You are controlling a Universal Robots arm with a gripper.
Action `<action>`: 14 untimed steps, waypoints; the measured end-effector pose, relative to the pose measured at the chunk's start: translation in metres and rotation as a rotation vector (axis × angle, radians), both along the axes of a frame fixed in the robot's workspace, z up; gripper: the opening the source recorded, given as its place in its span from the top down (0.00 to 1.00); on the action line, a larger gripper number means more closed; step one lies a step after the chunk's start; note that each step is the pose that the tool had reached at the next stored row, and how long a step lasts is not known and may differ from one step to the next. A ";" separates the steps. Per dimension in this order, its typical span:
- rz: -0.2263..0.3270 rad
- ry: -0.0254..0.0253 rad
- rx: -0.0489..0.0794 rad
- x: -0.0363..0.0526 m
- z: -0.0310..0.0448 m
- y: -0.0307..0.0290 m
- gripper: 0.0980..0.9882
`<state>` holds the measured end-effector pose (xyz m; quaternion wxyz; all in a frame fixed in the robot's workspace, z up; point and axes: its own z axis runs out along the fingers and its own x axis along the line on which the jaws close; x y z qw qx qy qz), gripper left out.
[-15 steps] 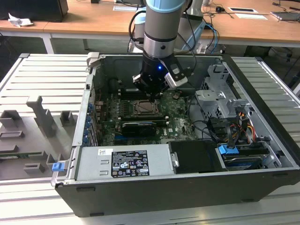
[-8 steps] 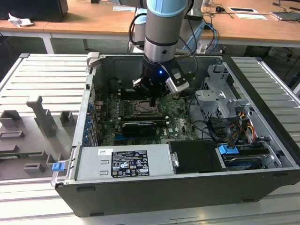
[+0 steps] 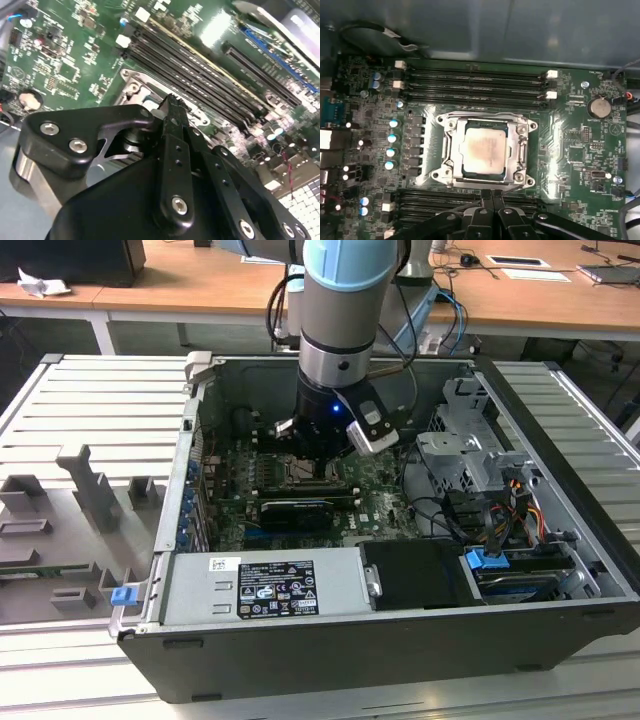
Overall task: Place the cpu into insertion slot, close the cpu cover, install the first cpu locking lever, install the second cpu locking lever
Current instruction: 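Install the second cpu locking lever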
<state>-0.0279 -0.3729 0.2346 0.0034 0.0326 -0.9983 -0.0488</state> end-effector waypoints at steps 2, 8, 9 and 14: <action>0.000 0.0001 0.004 -0.0078 -0.0003 -0.0008 0.99; 0.000 0.0000 0.006 -0.0248 -0.0104 -0.0013 0.99; 0.000 0.0000 0.006 -0.0251 -0.0133 -0.0013 0.99; 0.000 -0.0001 0.032 -0.0314 -0.0177 -0.0058 0.99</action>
